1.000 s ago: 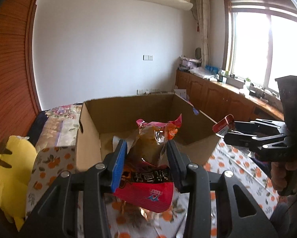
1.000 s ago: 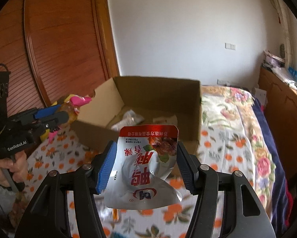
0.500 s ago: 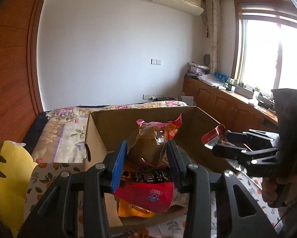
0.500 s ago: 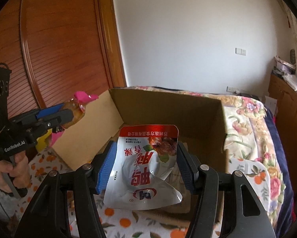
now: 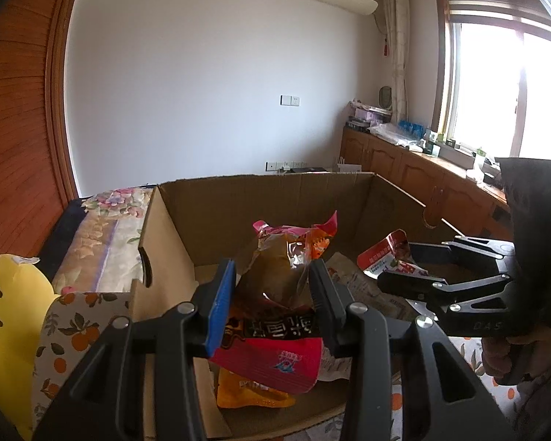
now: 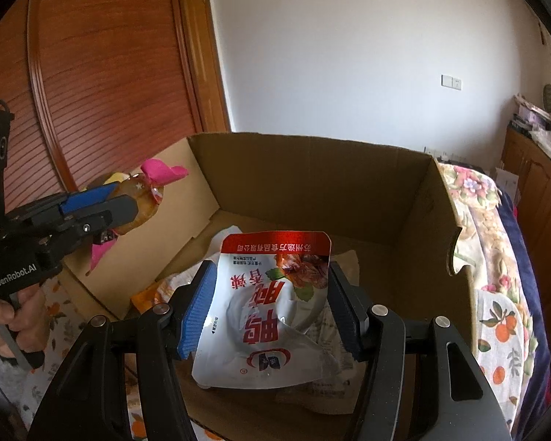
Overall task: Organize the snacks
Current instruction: 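Lower both snacks into the box and open both tools, then move both tools back over the remaining snacks on the bedspread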
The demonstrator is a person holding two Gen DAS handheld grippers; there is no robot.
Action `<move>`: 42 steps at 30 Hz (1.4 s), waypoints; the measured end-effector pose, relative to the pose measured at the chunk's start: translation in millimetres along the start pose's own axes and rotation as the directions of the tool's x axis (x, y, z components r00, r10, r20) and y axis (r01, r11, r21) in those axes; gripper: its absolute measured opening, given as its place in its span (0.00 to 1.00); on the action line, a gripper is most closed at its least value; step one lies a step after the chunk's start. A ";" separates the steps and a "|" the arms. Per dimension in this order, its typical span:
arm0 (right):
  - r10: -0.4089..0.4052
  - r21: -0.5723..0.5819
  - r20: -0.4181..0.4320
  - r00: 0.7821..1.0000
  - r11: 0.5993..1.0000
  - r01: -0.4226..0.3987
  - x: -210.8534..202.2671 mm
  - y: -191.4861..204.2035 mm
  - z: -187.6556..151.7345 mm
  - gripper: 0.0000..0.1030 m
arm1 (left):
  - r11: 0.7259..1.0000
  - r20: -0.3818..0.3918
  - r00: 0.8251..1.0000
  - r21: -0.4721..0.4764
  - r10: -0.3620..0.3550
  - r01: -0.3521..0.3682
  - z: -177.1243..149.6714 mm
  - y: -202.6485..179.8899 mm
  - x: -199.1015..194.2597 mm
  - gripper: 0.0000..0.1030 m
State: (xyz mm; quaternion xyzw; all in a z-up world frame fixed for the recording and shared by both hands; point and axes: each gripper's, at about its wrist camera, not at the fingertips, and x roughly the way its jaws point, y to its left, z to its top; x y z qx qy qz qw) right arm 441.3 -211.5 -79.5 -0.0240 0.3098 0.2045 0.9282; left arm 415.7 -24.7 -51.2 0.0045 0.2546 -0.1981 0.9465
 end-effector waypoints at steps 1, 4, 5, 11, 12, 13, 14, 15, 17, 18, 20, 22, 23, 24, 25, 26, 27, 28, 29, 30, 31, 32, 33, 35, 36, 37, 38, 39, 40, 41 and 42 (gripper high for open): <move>-0.002 -0.002 0.001 1.000 1.000 0.002 -0.3 -0.6 -0.8 0.59 | 1.000 -0.006 1.000 -0.002 -0.004 0.004 -0.8 -0.4 1.1 0.39; -0.011 -0.010 0.006 1.000 1.000 0.011 -0.6 1.9 -1.0 0.60 | 1.000 -0.015 1.000 0.003 0.000 0.000 -3.0 -2.5 2.3 0.39; -0.010 -0.010 0.008 1.000 1.000 0.010 -1.0 2.8 -1.0 0.60 | 1.000 -0.017 1.000 0.004 0.002 -0.002 -3.8 -2.5 3.1 0.39; -0.007 -0.007 0.011 1.000 1.000 0.007 0.0 4.0 -2.1 0.60 | 1.000 -0.018 1.000 0.007 0.002 -0.001 -5.7 -2.5 5.3 0.39; -0.006 -0.006 0.011 1.000 1.000 0.006 -0.1 3.9 -2.2 0.60 | 1.000 -0.019 1.000 0.006 0.001 -0.001 -6.1 -2.5 5.8 0.39; -0.005 -0.005 0.011 1.000 1.000 0.005 0.0 3.4 -2.3 0.61 | 1.000 -0.021 1.000 0.005 0.001 -0.001 -6.7 -2.2 6.4 0.39; -0.005 -0.005 0.012 1.000 1.000 0.005 -0.3 3.0 -2.3 0.61 | 1.000 -0.025 1.000 0.005 0.000 0.000 -7.3 -1.9 7.3 0.39; -0.005 -0.006 0.012 1.000 1.000 0.005 -0.5 2.5 -2.4 0.61 | 1.000 -0.028 1.000 0.006 0.001 -0.001 -7.6 -1.9 8.6 0.39; -0.006 -0.006 0.013 1.000 1.000 0.006 0.0 2.2 -2.1 0.61 | 1.000 -0.026 1.000 0.014 0.006 -0.006 -8.7 -2.4 9.1 0.39; -0.006 -0.006 0.014 1.000 1.000 0.006 0.2 2.3 -2.3 0.61 | 1.000 -0.024 1.000 0.016 0.007 -0.007 -9.1 -2.7 8.8 0.39; -0.006 -0.007 0.015 1.000 1.000 0.006 0.2 2.7 -2.6 0.62 | 1.000 -0.020 1.000 0.013 0.005 -0.005 -9.5 -2.5 7.6 0.39; -0.006 -0.007 0.017 1.000 1.000 0.007 0.4 2.7 -2.7 0.62 | 1.000 -0.017 1.000 0.012 0.002 -0.002 -9.9 -1.9 6.9 0.40; -0.007 -0.007 0.018 1.000 1.000 0.007 0.4 2.8 -2.8 0.63 | 1.000 -0.017 1.000 0.013 0.003 -0.003 -10.4 -1.3 6.8 0.40; -0.007 -0.008 0.018 1.000 1.000 0.007 0.5 2.8 -2.8 0.62 | 1.000 -0.015 1.000 0.017 0.006 -0.006 -10.8 -1.7 6.7 0.40; -0.008 -0.009 0.021 1.000 1.000 0.008 0.1 3.2 -3.0 0.63 | 1.000 -0.015 1.000 0.021 0.008 -0.008 -11.2 -2.3 6.7 0.40; -0.008 -0.009 0.023 1.000 1.000 0.008 -0.1 3.2 -3.0 0.64 | 1.000 -0.014 1.000 0.023 0.010 -0.010 -11.2 -2.9 7.2 0.41; -0.002 -0.011 0.025 1.000 1.000 0.003 0.0 3.3 -2.9 0.66 | 1.000 -0.014 1.000 0.024 0.010 -0.010 -11.4 -3.4 7.0 0.41; 0.001 -0.012 0.025 1.000 1.000 0.000 0.1 3.4 -2.9 0.69 | 1.000 -0.013 1.000 0.022 0.006 -0.006 -11.5 -3.2 6.6 0.41; 0.001 -0.014 0.025 1.000 1.000 -0.001 0.3 4.0 -2.8 0.70 | 1.000 -0.012 1.000 0.020 0.004 -0.003 -11.5 -3.0 6.1 0.41; -0.002 -0.013 0.024 1.000 1.000 0.003 0.3 4.1 -2.5 0.70 | 1.000 -0.012 1.000 0.017 0.003 -0.003 -11.1 -2.6 5.6 0.41; -0.003 -0.013 0.023 1.000 1.000 0.003 0.1 4.2 -2.0 0.70 | 1.000 -0.009 1.000 0.013 0.004 -0.004 -10.3 -2.0 3.8 0.42; -0.008 -0.011 0.024 1.000 1.000 0.008 -1.4 4.2 -1.2 0.70 | 1.000 -0.006 1.000 0.012 0.004 -0.003 -9.3 -2.0 2.0 0.42; -0.009 -0.009 0.033 0.999 1.000 0.010 -4.7 4.7 -0.5 0.70 | 1.000 -0.001 1.000 0.012 0.005 -0.005 -8.0 -2.1 -0.5 0.42; -0.007 -0.011 0.047 0.999 1.000 0.008 -14.4 7.4 1.4 0.70 | 1.000 0.008 1.000 0.013 0.005 -0.005 -5.3 -3.3 -6.6 0.42; -0.009 -0.011 0.051 0.999 1.000 0.009 -20.8 8.8 2.6 0.70 | 1.000 0.011 1.000 0.014 0.003 -0.003 -4.1 -5.0 -10.6 0.43; -0.011 -0.011 0.055 0.998 1.000 0.012 -26.7 9.9 3.2 0.70 | 1.000 0.016 1.000 0.015 0.003 -0.003 -3.7 -6.1 -14.1 0.43; -0.013 -0.011 0.055 0.998 1.000 0.014 -32.8 11.2 3.4 0.70 | 1.000 0.021 1.000 0.016 0.003 -0.003 -3.1 -8.0 -18.1 0.44; -0.015 -0.013 0.051 0.999 1.000 0.016 -38.8 12.6 3.2 0.70 | 1.000 0.025 1.000 0.020 0.002 -0.002 -3.2 -10.0 -24.1 0.45; -0.019 -0.015 0.050 0.999 1.000 0.019 -42.7 14.4 2.7 0.70 | 1.000 0.028 1.000 0.022 0.002 -0.003 -3.7 -12.9 -30.2 0.45; -0.029 -0.018 0.049 0.998 0.999 0.030 -51.4 17.1 1.4 0.70 | 1.000 0.029 1.000 0.024 0.003 -0.004 -4.5 -12.0 -33.8 0.46; -0.033 -0.020 0.048 0.998 0.999 0.034 -55.8 18.8 0.4 0.70 | 1.000 0.032 0.999 0.027 0.008 -0.009 -6.5 -12.7 -40.9 0.47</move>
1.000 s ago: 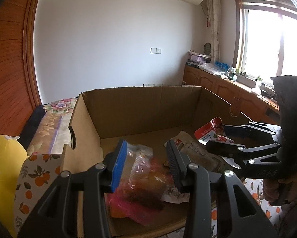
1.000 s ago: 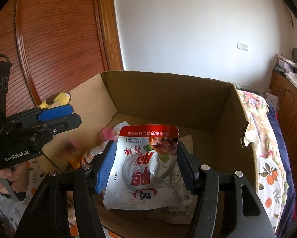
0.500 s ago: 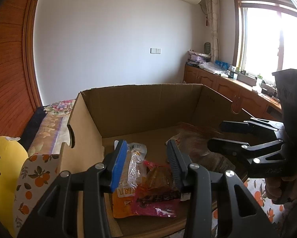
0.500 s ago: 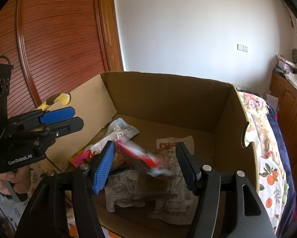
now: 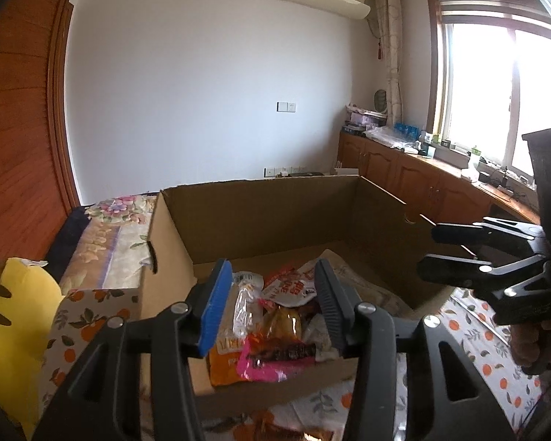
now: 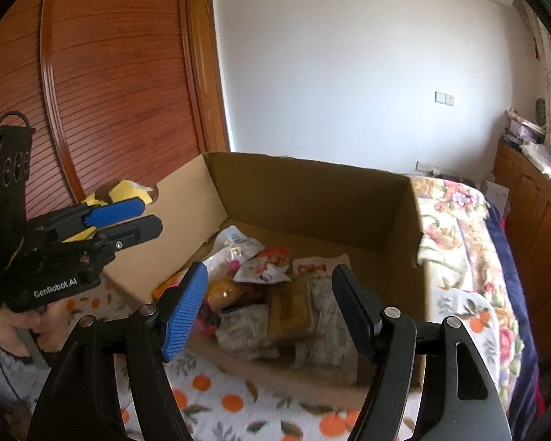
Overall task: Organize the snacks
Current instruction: 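Move both tools back over the remaining snacks on the bedspread, then grasp the clear tray packet with the left tool while the right tool grasps the blue candy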
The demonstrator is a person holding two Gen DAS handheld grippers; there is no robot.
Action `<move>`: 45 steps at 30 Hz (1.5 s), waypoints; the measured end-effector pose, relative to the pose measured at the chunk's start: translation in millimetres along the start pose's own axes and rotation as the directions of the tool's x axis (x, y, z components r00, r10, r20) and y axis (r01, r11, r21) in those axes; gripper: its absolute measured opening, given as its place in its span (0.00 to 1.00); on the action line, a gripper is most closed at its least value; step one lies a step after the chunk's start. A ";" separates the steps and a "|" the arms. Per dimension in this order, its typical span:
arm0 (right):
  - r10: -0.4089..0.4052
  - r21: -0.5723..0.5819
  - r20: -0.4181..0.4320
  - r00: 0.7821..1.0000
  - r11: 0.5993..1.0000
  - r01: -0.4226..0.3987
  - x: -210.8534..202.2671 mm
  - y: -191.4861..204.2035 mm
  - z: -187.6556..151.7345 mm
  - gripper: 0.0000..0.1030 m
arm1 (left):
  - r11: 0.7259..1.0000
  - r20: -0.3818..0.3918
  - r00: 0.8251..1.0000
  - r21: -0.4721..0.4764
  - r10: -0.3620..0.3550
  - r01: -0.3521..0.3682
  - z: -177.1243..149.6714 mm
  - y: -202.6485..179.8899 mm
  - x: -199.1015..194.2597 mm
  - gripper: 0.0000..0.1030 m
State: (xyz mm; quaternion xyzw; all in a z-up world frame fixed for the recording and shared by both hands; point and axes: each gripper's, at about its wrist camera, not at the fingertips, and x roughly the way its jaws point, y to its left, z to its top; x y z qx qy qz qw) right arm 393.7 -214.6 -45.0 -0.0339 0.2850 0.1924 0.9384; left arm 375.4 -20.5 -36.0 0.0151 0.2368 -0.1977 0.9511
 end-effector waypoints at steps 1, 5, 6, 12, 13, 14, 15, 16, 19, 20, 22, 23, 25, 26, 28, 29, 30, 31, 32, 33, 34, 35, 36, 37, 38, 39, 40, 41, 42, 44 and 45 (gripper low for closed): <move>-0.005 -0.001 -0.002 1.000 1.000 0.005 -7.3 2.2 -1.7 0.70 | 1.000 0.000 1.000 0.002 0.005 -0.005 -1.7 0.5 -4.5 0.48; -0.025 0.008 -0.020 0.999 1.000 0.025 -33.3 11.2 -15.5 0.70 | 1.000 -0.030 0.999 0.002 0.014 -0.014 -17.5 4.0 -25.3 0.51; -0.031 0.010 -0.030 0.999 0.999 0.031 -39.3 14.3 -21.5 0.70 | 1.000 -0.037 0.999 0.000 0.014 -0.014 -20.9 4.1 -28.2 0.51; -0.056 0.037 -0.080 0.995 0.998 0.059 -65.3 28.5 -59.2 0.70 | 1.000 -0.105 0.994 -0.004 -0.001 0.001 -54.8 -1.5 -49.2 0.52; -0.060 0.040 -0.086 0.994 0.997 0.064 -67.9 30.3 -65.0 0.70 | 1.000 -0.115 0.993 -0.001 -0.003 0.003 -60.0 -3.3 -51.7 0.52; -0.067 0.044 -0.096 0.993 0.996 0.072 -70.9 32.0 -73.3 0.70 | 1.000 -0.127 0.992 0.002 -0.007 0.008 -66.6 -6.4 -54.9 0.52; -0.074 0.052 -0.107 0.991 0.995 0.080 -74.0 33.0 -82.5 0.70 | 1.000 -0.134 0.991 0.003 -0.013 0.013 -71.5 -9.4 -57.8 0.53; -0.076 0.059 -0.113 0.991 0.995 0.083 -75.9 33.7 -87.8 0.70 | 1.000 -0.139 0.990 0.003 -0.018 0.018 -76.5 -12.4 -61.2 0.53; -0.084 0.095 -0.136 0.987 0.991 0.098 -84.1 32.0 -114.2 0.70 | 1.000 -0.146 0.989 0.004 -0.027 0.028 -87.3 -20.2 -68.9 0.56; -0.090 0.102 -0.143 0.986 0.989 0.105 -85.3 30.9 -121.7 0.70 | 1.000 -0.148 0.989 0.006 -0.028 0.030 -91.5 -23.9 -71.0 0.57; -0.099 0.113 -0.154 0.983 0.987 0.117 -88.3 30.3 -134.7 0.70 | 0.999 -0.161 0.986 0.011 -0.041 0.043 -99.1 -31.3 -71.3 0.59; -0.099 0.125 -0.162 0.982 0.985 0.120 -88.9 28.6 -144.3 0.70 | 0.999 -0.168 0.985 0.012 -0.047 0.049 -100.4 -33.2 -70.3 0.59; -0.095 0.148 -0.172 0.980 0.982 0.121 -89.6 25.5 -158.3 0.70 | 0.998 -0.191 0.980 0.014 -0.060 0.064 -109.3 -40.9 -67.0 0.60; -0.091 0.158 -0.177 0.980 0.980 0.119 -89.7 24.6 -163.9 0.70 | 0.997 -0.206 0.976 0.016 -0.066 0.071 -114.1 -45.4 -64.7 0.60; -0.084 0.174 -0.187 0.979 0.978 0.117 -89.0 22.9 -171.6 0.70 | 0.997 -0.225 0.972 0.015 -0.071 0.076 -121.3 -52.7 -61.9 0.60; -0.077 0.181 -0.194 0.978 0.977 0.113 -88.2 22.8 -176.9 0.70 | 0.997 -0.232 0.970 0.014 -0.074 0.080 -124.0 -56.3 -61.2 0.60; -0.074 0.182 -0.196 0.978 0.977 0.110 -88.4 23.4 -179.5 0.70 | 0.996 -0.238 0.968 0.013 -0.078 0.083 -126.4 -60.0 -60.6 0.60; -0.071 0.183 -0.198 0.978 0.977 0.108 -88.5 23.7 -182.1 0.70 | 0.996 -0.243 0.967 0.013 -0.078 0.084 -128.4 -63.4 -60.2 0.60; -0.067 0.187 -0.200 0.978 0.977 0.105 -88.9 23.4 -185.4 0.70 | 0.996 -0.248 0.965 0.014 -0.079 0.085 -129.9 -66.5 -59.9 0.60; -0.060 0.192 -0.201 0.978 0.976 0.100 -89.0 23.4 -187.4 0.70 | 0.996 -0.254 0.964 0.014 -0.081 0.088 -131.6 -69.9 -59.1 0.60; -0.052 0.199 -0.201 0.978 0.976 0.093 -88.9 22.9 -189.2 0.70 | 0.996 -0.260 0.962 0.014 -0.083 0.090 -132.4 -71.8 -58.1 0.60; -0.043 0.206 -0.201 0.979 0.975 0.085 -88.7 22.8 -191.2 0.69 | 0.995 -0.267 0.960 0.016 -0.086 0.094 -133.6 -74.8 -56.9 0.60; -0.040 0.208 -0.200 0.979 0.975 0.083 -88.1 23.7 -192.3 0.69 | 0.995 -0.273 0.958 0.020 -0.088 0.097 -134.8 -77.6 -55.7 0.60; -0.035 0.207 -0.199 0.979 0.975 0.077 -87.4 24.6 -194.0 0.69 | 0.995 -0.277 0.957 0.026 -0.087 0.098 -135.8 -79.8 -54.5 0.60; -0.031 0.207 -0.201 0.979 0.976 0.074 -86.2 25.5 -195.1 0.67 | 0.995 -0.279 0.957 0.035 -0.082 0.095 -136.9 -82.8 -53.1 0.60; -0.025 0.207 -0.201 0.979 0.976 0.068 -85.3 26.8 -196.2 0.66 | 0.995 -0.282 0.956 0.042 -0.077 0.093 -137.7 -85.3 -51.1 0.60; -0.022 0.208 -0.201 0.979 0.976 0.064 -84.0 28.1 -197.3 0.65 | 0.995 -0.285 0.955 0.045 -0.076 0.092 -138.4 -86.3 -49.4 0.60; -0.025 0.207 -0.200 0.979 0.976 0.068 -83.3 29.6 -198.8 0.64 | 0.995 -0.291 0.954 0.044 -0.074 0.091 -139.3 -87.6 -47.4 0.60; -0.031 0.203 -0.197 0.980 0.977 0.072 -83.0 31.1 -199.1 0.64 | 0.995 -0.297 0.952 0.039 -0.075 0.091 -139.8 -88.7 -45.6 0.60; -0.039 0.191 -0.194 0.980 0.979 0.077 -83.1 33.6 -200.4 0.63 | 0.995 -0.306 0.949 0.035 -0.081 0.097 -140.4 -91.5 -43.2 0.60; -0.043 0.187 -0.190 0.981 0.979 0.080 -83.6 34.3 -201.1 0.62 | 0.994 -0.308 0.948 0.037 -0.083 0.099 -140.5 -93.1 -42.7 0.60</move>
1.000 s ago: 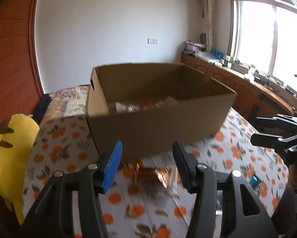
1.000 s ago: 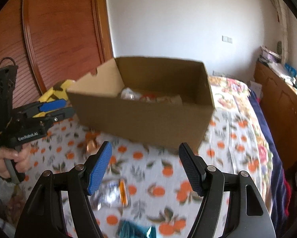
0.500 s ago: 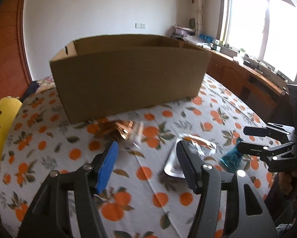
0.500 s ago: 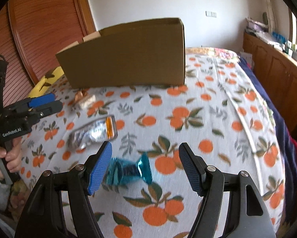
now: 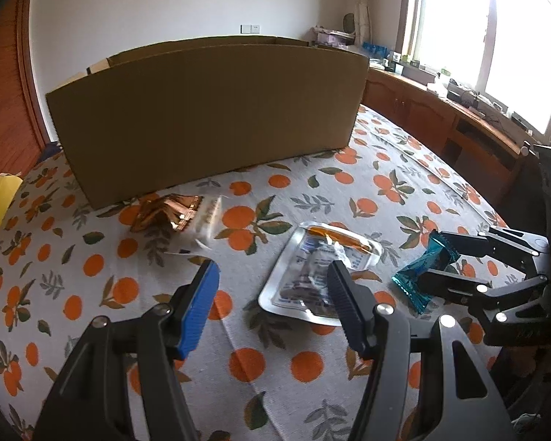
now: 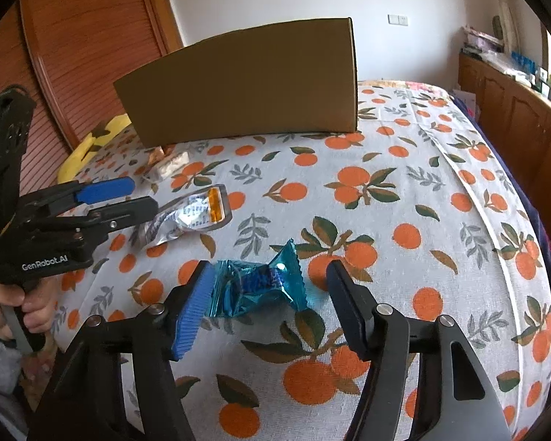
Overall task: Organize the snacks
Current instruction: 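Grasp the clear tray packet with the left tool while the right tool grasps the blue candy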
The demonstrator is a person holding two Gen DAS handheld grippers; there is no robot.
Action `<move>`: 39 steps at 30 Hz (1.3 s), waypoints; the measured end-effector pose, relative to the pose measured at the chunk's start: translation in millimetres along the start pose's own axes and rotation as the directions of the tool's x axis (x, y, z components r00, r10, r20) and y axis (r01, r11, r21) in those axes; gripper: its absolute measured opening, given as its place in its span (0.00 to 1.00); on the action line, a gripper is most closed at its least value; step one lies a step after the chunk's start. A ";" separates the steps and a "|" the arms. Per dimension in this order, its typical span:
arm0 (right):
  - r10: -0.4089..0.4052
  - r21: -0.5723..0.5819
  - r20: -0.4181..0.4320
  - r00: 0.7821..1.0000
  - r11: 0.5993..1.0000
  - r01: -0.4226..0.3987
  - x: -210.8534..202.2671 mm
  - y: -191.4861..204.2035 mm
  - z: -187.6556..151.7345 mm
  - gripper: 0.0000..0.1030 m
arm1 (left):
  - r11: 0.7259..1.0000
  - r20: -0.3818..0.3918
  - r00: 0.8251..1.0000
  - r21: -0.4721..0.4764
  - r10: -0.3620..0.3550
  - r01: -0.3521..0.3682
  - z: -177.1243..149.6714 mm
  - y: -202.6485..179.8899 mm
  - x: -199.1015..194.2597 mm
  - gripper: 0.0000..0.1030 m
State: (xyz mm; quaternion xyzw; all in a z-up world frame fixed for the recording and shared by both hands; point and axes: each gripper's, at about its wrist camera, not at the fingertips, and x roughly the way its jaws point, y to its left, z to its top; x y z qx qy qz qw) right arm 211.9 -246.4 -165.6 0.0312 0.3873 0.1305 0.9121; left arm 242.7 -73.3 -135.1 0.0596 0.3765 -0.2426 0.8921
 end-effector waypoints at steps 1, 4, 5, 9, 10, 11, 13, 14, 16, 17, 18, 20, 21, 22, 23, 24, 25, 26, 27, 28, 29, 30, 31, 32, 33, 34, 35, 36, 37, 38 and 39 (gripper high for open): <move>-0.006 -0.004 0.002 1.000 1.000 0.006 -0.2 0.1 -0.8 0.59 | 1.000 -0.002 1.000 0.006 -0.002 0.002 0.5 -2.5 0.5 0.60; -0.034 -0.022 0.012 0.999 0.999 0.035 -0.7 0.8 -3.3 0.50 | 1.000 -0.003 1.000 0.029 -0.008 0.009 2.4 -9.7 0.1 0.60; -0.042 -0.021 0.019 0.999 0.999 0.043 -1.5 0.1 -4.8 0.45 | 0.999 -0.003 1.000 0.037 -0.014 0.014 3.2 -12.5 0.3 0.61; -0.034 0.024 0.044 0.998 0.999 0.033 -5.0 -8.7 -8.3 0.31 | 0.997 -0.019 0.999 0.071 -0.031 0.033 5.0 -22.7 2.8 0.63; -0.033 0.030 0.048 0.998 0.999 0.032 -5.6 -9.8 -8.5 0.29 | 0.996 -0.023 0.999 0.078 -0.035 0.037 5.1 -24.5 3.4 0.63; -0.022 0.041 0.052 0.998 0.999 0.020 -6.5 -12.2 -9.5 0.28 | 0.995 -0.030 0.999 0.089 -0.038 0.041 5.0 -27.4 5.0 0.64; -0.016 0.054 0.060 0.998 0.998 0.012 -8.7 -14.9 -10.7 0.28 | 0.993 -0.050 0.998 0.109 -0.033 0.039 5.1 -32.0 9.7 0.64; -0.014 0.054 0.061 0.998 0.998 0.011 -9.1 -15.3 -11.1 0.28 | 0.993 -0.055 0.998 0.115 -0.029 0.035 5.2 -33.3 10.7 0.64; -0.009 0.054 0.064 0.998 0.999 0.006 -9.4 -15.6 -11.6 0.27 | 0.991 -0.069 0.998 0.132 -0.007 0.016 5.9 -36.4 16.1 0.64; -0.008 0.053 0.067 0.998 0.999 0.004 -9.7 -15.7 -11.9 0.27 | 0.991 -0.075 0.997 0.135 0.001 0.009 6.4 -36.8 18.2 0.64; -0.007 0.049 0.069 0.998 0.999 0.004 -9.9 -15.5 -12.4 0.27 | 0.991 -0.081 0.997 0.136 0.005 0.006 6.5 -36.8 20.0 0.64; -0.007 0.042 0.078 0.997 0.999 0.004 -10.5 -15.1 -13.9 0.27 | 0.991 -0.092 0.996 0.135 0.008 0.005 7.2 -36.2 24.0 0.64; -0.005 0.039 0.083 0.997 0.999 0.002 -11.0 -15.4 -15.2 0.28 | 0.991 -0.099 0.995 0.133 0.010 0.003 7.1 -35.9 26.2 0.65; -0.003 0.037 0.086 0.996 0.999 0.000 -11.1 -15.4 -15.9 0.28 | 0.991 -0.105 0.994 0.131 0.016 -0.002 6.7 -35.4 28.0 0.65; 0.000 0.034 0.092 0.996 0.999 -0.003 -11.7 -15.9 -16.9 0.27 | 0.992 -0.105 0.994 0.128 0.016 -0.002 6.6 -35.2 29.7 0.66; 0.002 0.031 0.094 0.996 0.999 -0.005 -12.2 -16.0 -17.4 0.27 | 0.993 -0.103 0.995 0.120 0.014 -0.002 6.7 -34.2 30.5 0.67; 0.002 0.028 0.094 0.996 1.000 -0.004 -12.4 -15.8 -17.5 0.28 | 0.994 -0.105 0.994 0.112 0.011 0.001 7.4 -33.7 31.1 0.67; -0.001 0.022 0.093 0.996 1.000 -0.001 -12.9 -15.1 -17.6 0.28 | 0.995 -0.107 0.994 0.102 0.007 0.004 7.9 -32.9 31.8 0.67; -0.004 0.015 0.091 0.996 1.000 0.003 -13.0 -14.2 -17.3 0.28 | 0.995 -0.107 0.994 0.099 0.008 0.003 8.2 -32.8 32.1 0.67; -0.005 0.009 0.090 0.996 1.000 0.004 -13.5 -13.6 -17.7 0.28 | 0.995 -0.106 0.994 0.099 0.011 -0.001 7.7 -33.1 31.8 0.67; -0.002 0.002 0.090 0.996 1.000 0.002 -14.4 -13.0 -18.5 0.28 | 0.995 -0.103 0.995 0.097 0.012 -0.002 7.2 -33.2 31.5 0.67; 0.000 -0.004 0.090 0.996 1.000 0.000 -15.0 -12.4 -19.2 0.28 | 0.995 -0.101 0.995 0.096 0.013 -0.004 6.8 -33.5 31.3 0.65; 0.002 -0.010 0.090 0.996 1.000 -0.002 -15.7 -11.8 -19.9 0.28 | 0.995 -0.096 0.995 0.095 0.013 -0.004 6.3 -33.7 30.5 0.62; 0.006 -0.014 0.090 0.996 1.000 -0.004 -15.9 -11.4 -20.4 0.28 | 0.996 -0.090 0.996 0.093 0.017 -0.009 6.0 -33.4 29.7 0.58; 0.008 -0.015 0.092 0.996 1.000 -0.007 -15.9 -11.4 -20.9 0.28 | 0.995 -0.086 0.996 0.094 0.025 -0.017 6.1 -33.5 29.6 0.56; 0.012 -0.017 0.095 0.995 1.000 -0.011 -16.1 -11.9 -21.6 0.28 | 0.995 -0.080 0.996 0.095 0.031 -0.023 6.3 -33.7 29.0 0.53; 0.020 -0.016 0.099 0.995 1.000 -0.019 -16.5 -12.9 -22.3 0.28 | 0.995 -0.074 0.997 0.096 0.033 -0.025 5.9 -34.1 28.0 0.45; 0.025 -0.015 0.100 0.995 1.000 -0.024 -16.1 -14.0 -22.1 0.28 | 0.994 -0.069 0.997 0.105 0.039 -0.031 5.0 -35.1 26.9 0.42; 0.034 -0.011 0.102 0.994 0.999 -0.033 -16.3 -15.6 -22.4 0.27 | 0.993 -0.063 0.997 0.114 0.046 -0.038 4.2 -36.9 25.8 0.40; 0.039 -0.009 0.102 0.994 0.999 -0.038 -16.4 -16.2 -22.4 0.27 | 0.992 -0.053 0.997 0.121 0.055 -0.048 3.7 -38.5 24.6 0.34; 0.044 -0.007 0.103 0.994 0.999 -0.043 -16.7 -17.0 -22.6 0.27 | 0.991 -0.037 0.998 0.126 0.057 -0.052 3.1 -40.0 22.1 0.30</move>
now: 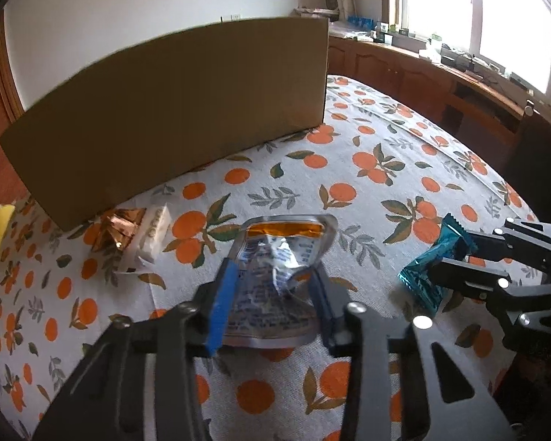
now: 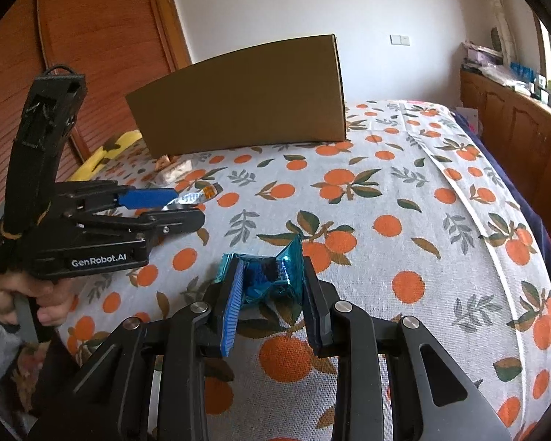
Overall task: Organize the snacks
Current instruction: 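Grasp the clear tray packet with the left tool while the right tool grasps the blue candy, then lift both snacks and carry them over the cardboard box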
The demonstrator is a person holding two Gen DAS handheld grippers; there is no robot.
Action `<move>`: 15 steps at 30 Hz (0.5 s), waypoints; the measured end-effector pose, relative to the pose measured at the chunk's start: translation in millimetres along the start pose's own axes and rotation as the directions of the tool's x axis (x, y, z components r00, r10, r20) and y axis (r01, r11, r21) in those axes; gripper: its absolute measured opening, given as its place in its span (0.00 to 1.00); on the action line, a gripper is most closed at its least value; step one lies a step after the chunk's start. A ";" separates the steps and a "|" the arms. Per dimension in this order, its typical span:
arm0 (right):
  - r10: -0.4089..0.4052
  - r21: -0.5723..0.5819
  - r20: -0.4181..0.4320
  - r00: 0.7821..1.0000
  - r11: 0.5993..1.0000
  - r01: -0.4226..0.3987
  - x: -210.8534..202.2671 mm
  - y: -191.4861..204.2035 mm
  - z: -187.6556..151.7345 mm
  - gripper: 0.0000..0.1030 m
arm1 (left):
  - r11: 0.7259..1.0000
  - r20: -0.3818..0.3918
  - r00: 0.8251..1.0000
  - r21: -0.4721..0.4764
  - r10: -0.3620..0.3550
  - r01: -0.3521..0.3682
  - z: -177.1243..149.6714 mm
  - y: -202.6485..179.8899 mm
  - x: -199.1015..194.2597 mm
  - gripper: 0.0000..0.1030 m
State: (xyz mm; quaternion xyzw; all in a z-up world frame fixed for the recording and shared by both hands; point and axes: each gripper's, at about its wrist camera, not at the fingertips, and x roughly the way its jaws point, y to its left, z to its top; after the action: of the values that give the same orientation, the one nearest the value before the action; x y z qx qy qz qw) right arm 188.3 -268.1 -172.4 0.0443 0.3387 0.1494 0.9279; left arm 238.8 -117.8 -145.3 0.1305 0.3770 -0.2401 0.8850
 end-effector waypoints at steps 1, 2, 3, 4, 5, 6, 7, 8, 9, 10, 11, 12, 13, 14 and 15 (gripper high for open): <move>0.001 0.001 0.000 1.000 1.000 -0.001 -0.2 -0.1 0.1 0.27 | 1.000 0.011 1.000 0.006 0.007 -0.007 -0.4 -1.2 -2.0 0.29; 0.002 0.000 0.001 1.000 1.000 -0.002 -0.3 0.0 0.2 0.27 | 1.000 0.011 1.000 0.006 0.009 -0.009 -0.2 -1.4 -2.0 0.29; 0.003 -0.001 0.002 1.000 1.000 -0.003 -0.4 0.1 0.1 0.27 | 1.000 0.009 1.000 0.002 0.006 -0.006 -0.1 -0.8 -1.5 0.29; 0.004 -0.002 0.003 1.000 1.000 -0.004 -0.5 0.4 0.1 0.28 | 1.000 0.013 1.000 -0.003 0.004 -0.004 0.2 0.1 -2.1 0.29; 0.006 -0.002 0.004 1.000 1.000 -0.006 -0.6 0.4 0.0 0.28 | 1.000 0.016 1.000 -0.006 0.006 -0.006 0.8 0.4 -2.4 0.28; 0.011 -0.001 0.006 1.000 1.000 -0.011 -0.8 0.2 -0.2 0.28 | 1.000 0.019 1.000 -0.009 0.012 -0.012 0.8 1.0 -3.1 0.28; 0.015 0.000 0.007 1.000 1.000 -0.015 -1.0 -1.2 -0.4 0.28 | 1.000 0.021 1.000 -0.010 0.018 -0.018 1.0 0.8 -3.6 0.26; 0.023 0.002 0.009 1.000 1.000 -0.023 -1.6 -2.3 -0.8 0.28 | 1.000 0.024 0.999 -0.012 0.026 -0.026 1.2 0.4 -4.3 0.24; 0.029 0.003 0.012 1.000 1.000 -0.029 -2.5 -3.4 -1.4 0.28 | 0.999 0.030 0.999 -0.021 0.028 -0.027 1.4 0.9 -6.5 0.22; 0.033 0.003 0.014 0.999 0.999 -0.033 -3.1 -3.9 -2.1 0.27 | 0.999 0.032 0.999 -0.028 0.019 -0.018 1.3 0.5 -8.6 0.22; 0.039 0.004 0.018 0.999 0.999 -0.039 -4.2 -4.8 -3.2 0.27 | 1.000 0.031 0.999 -0.028 0.015 -0.014 1.2 -1.0 -10.1 0.22; 0.041 0.002 0.023 0.999 0.999 -0.041 -5.4 -5.6 -4.1 0.27 | 0.999 0.029 0.999 -0.024 0.022 -0.022 1.0 -3.6 -11.4 0.22; 0.041 0.000 0.024 0.999 0.999 -0.041 -5.6 -5.8 -4.8 0.27 | 0.999 0.033 0.999 -0.021 0.032 -0.032 0.7 -6.1 -13.5 0.22; 0.047 0.000 0.025 0.999 0.999 -0.047 -6.2 -6.5 -5.3 0.27 | 0.999 0.036 0.999 -0.019 0.038 -0.037 0.7 -8.3 -15.9 0.22; 0.052 0.004 0.026 0.998 0.999 -0.052 -7.2 -7.4 -6.1 0.27 | 0.999 0.039 0.998 -0.017 0.040 -0.040 0.9 -10.0 -18.0 0.22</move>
State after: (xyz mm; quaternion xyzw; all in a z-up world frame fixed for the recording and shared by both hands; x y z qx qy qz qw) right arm 181.0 -277.4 -174.0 0.0570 0.3257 0.1722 0.9279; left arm 223.4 -120.8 -132.0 0.1259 0.3590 -0.2218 0.8978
